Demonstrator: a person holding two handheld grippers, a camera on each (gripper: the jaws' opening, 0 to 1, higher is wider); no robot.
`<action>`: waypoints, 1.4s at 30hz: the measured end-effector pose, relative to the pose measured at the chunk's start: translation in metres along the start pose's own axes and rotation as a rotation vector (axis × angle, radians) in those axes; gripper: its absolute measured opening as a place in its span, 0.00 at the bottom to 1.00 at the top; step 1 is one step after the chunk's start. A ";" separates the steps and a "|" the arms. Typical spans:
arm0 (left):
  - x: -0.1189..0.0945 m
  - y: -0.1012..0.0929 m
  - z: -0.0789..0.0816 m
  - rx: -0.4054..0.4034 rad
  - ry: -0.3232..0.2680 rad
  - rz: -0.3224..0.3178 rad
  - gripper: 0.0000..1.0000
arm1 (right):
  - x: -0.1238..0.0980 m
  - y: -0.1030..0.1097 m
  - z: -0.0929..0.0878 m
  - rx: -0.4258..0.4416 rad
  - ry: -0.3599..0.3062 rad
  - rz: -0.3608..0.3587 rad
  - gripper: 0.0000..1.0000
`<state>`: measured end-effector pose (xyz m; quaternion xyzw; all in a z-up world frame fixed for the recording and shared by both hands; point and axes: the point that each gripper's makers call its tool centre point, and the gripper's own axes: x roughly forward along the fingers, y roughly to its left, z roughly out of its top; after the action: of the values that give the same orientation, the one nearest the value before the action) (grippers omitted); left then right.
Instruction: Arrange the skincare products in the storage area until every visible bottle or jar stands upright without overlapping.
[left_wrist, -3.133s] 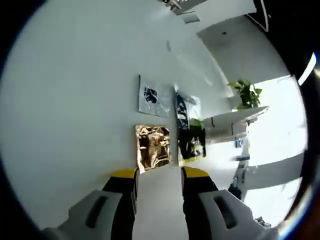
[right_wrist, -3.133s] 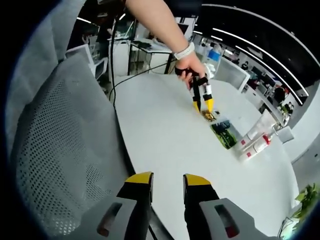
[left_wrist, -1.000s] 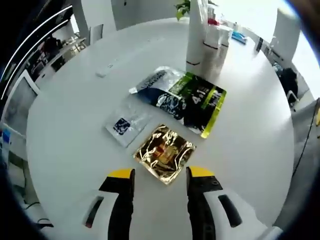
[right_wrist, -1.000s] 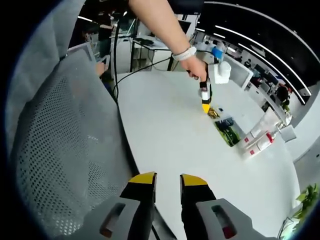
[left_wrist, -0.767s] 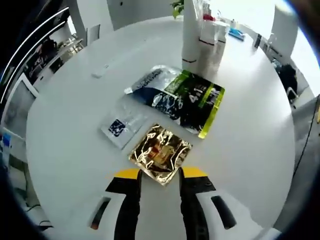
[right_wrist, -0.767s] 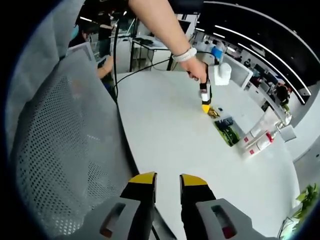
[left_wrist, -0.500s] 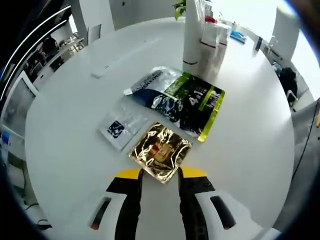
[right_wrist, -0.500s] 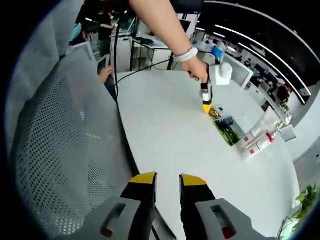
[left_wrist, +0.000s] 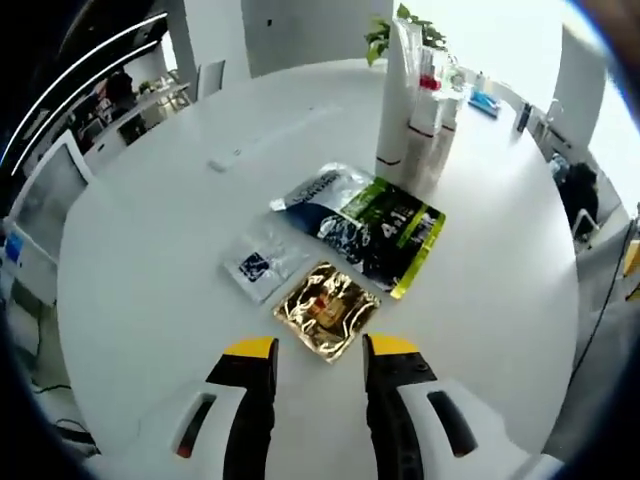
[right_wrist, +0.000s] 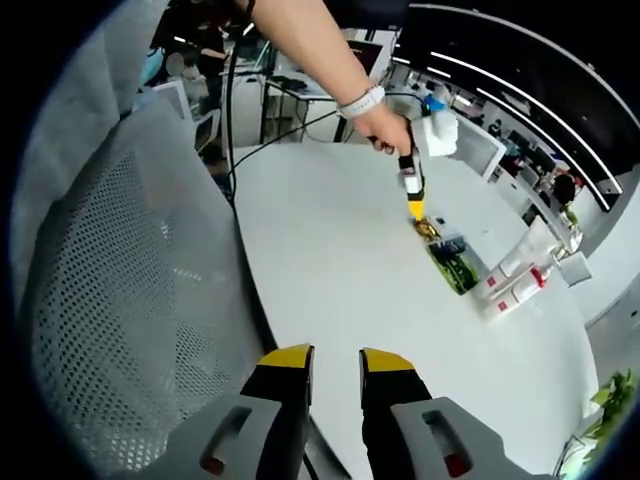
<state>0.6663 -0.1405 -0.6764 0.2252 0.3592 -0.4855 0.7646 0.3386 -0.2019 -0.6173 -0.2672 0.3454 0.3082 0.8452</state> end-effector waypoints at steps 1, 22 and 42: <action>-0.006 -0.002 0.001 -0.006 -0.008 0.001 0.31 | 0.000 0.000 0.000 -0.001 -0.002 -0.001 0.12; -0.153 -0.065 0.002 -0.210 -0.364 0.109 0.35 | -0.011 -0.015 0.016 0.048 -0.103 -0.065 0.14; -0.241 -0.167 -0.024 -0.293 -0.614 0.171 0.35 | -0.043 -0.057 0.035 0.201 -0.296 -0.248 0.18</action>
<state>0.4422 -0.0553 -0.5060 -0.0141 0.1582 -0.4079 0.8991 0.3692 -0.2309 -0.5497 -0.1737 0.2112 0.2016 0.9405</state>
